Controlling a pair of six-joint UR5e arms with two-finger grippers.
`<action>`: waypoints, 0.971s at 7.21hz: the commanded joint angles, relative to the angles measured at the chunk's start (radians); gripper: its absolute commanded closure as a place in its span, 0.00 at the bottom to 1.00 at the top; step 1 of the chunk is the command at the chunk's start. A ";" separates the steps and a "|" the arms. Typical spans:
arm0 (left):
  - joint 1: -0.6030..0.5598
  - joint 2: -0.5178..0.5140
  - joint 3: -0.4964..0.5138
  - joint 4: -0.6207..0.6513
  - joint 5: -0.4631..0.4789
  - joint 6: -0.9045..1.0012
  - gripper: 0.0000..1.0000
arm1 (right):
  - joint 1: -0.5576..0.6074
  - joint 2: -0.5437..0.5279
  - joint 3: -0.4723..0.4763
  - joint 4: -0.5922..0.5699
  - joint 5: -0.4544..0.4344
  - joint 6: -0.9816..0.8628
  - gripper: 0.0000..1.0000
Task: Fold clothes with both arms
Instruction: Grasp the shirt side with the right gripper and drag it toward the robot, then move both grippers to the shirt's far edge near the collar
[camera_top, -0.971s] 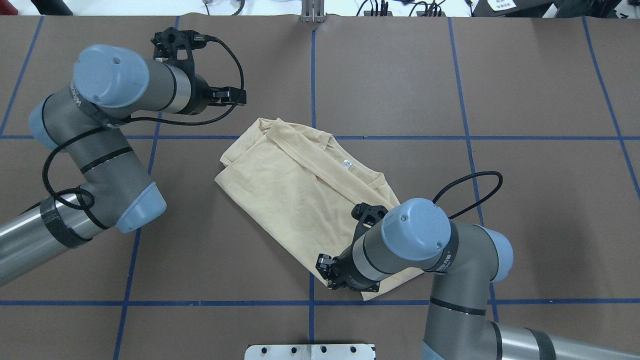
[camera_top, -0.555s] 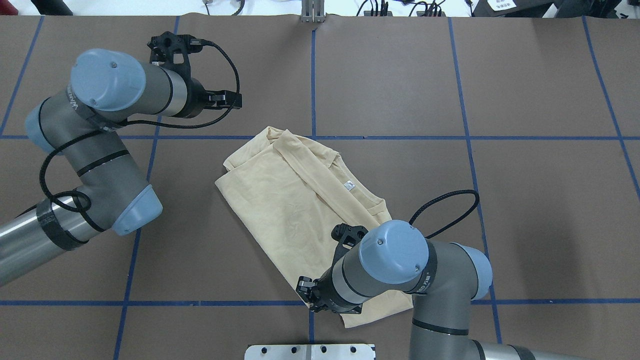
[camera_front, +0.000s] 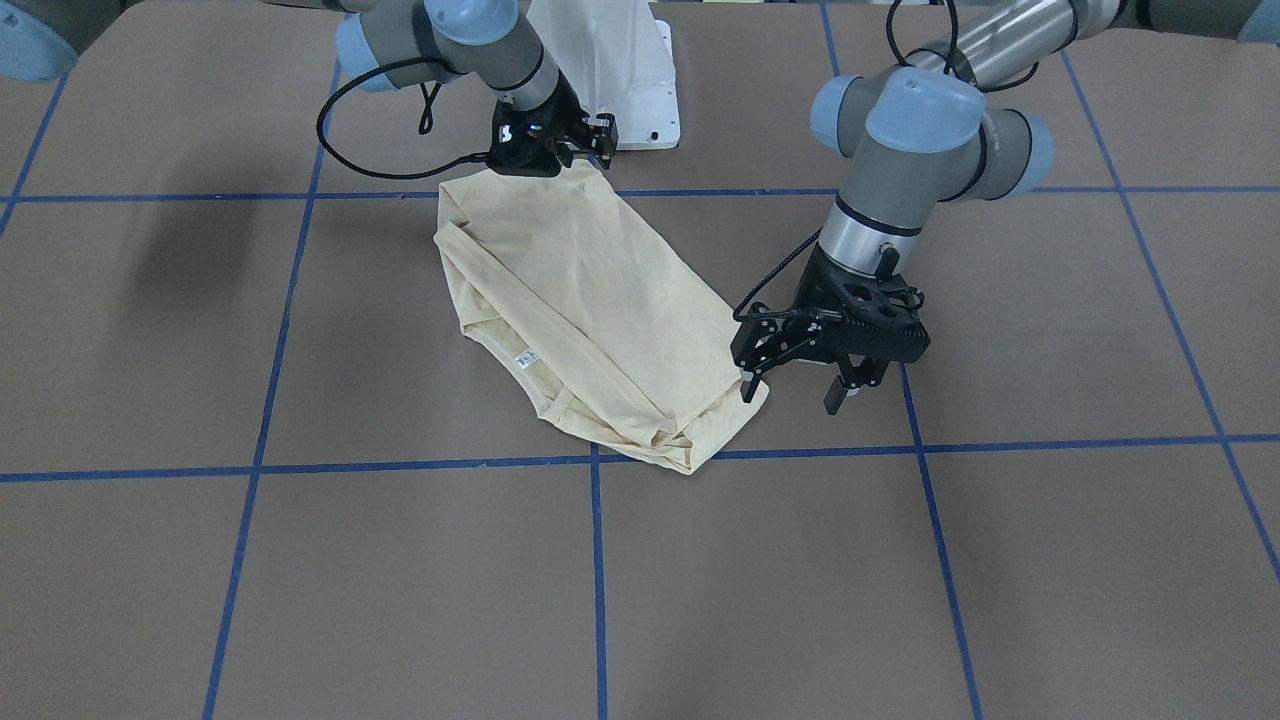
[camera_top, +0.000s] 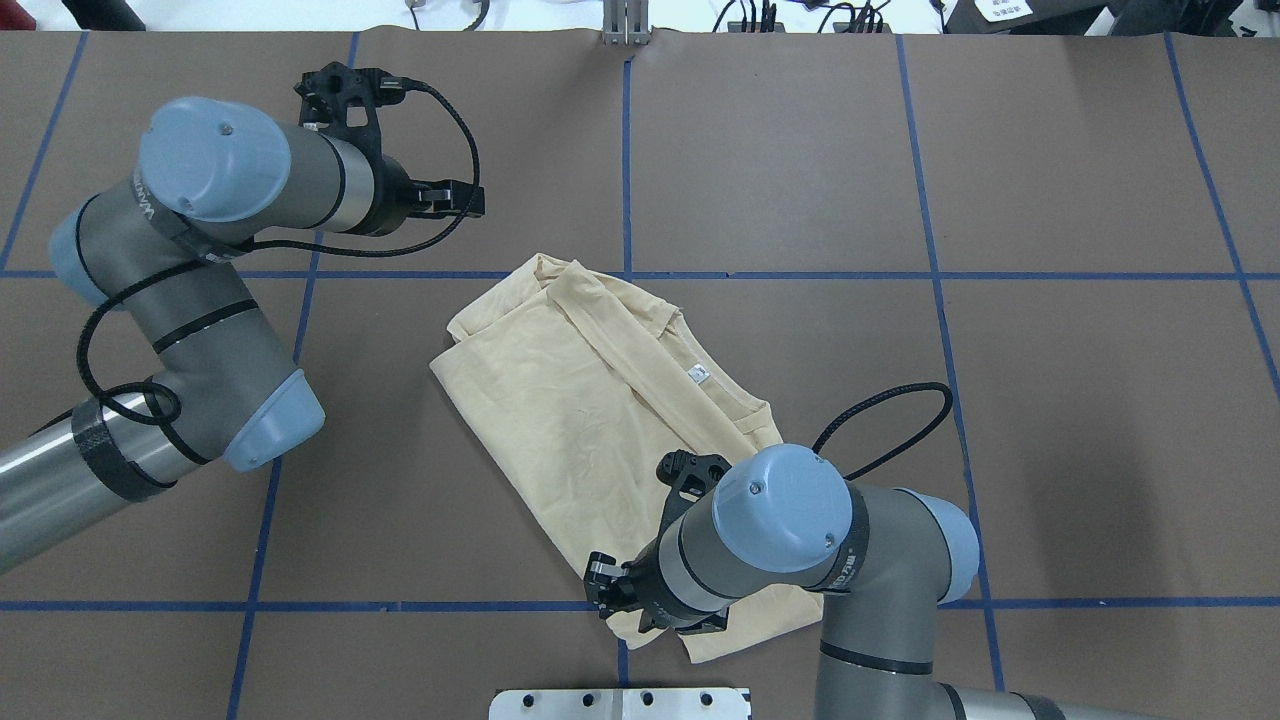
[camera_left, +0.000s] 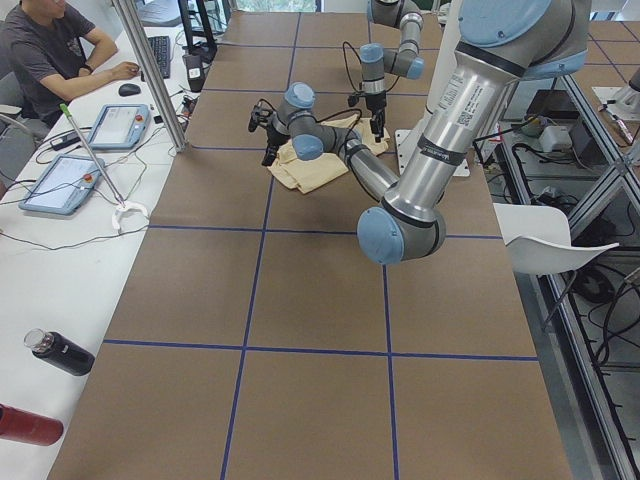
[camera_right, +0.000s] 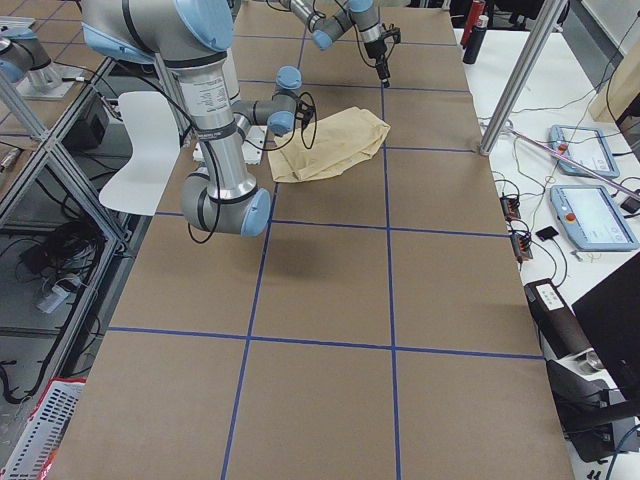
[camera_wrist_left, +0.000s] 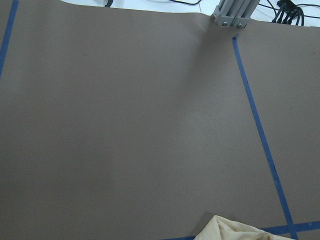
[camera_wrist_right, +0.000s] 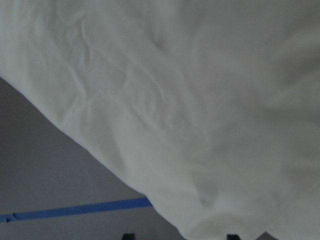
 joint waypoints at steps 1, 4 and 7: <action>0.010 0.002 -0.020 0.000 -0.006 -0.002 0.00 | 0.100 0.001 0.018 0.000 -0.033 -0.022 0.00; 0.074 0.039 -0.028 -0.006 -0.047 -0.122 0.00 | 0.277 0.001 0.051 -0.002 -0.039 -0.137 0.00; 0.153 0.072 -0.014 -0.008 -0.038 -0.210 0.01 | 0.320 0.013 0.054 -0.002 -0.074 -0.162 0.00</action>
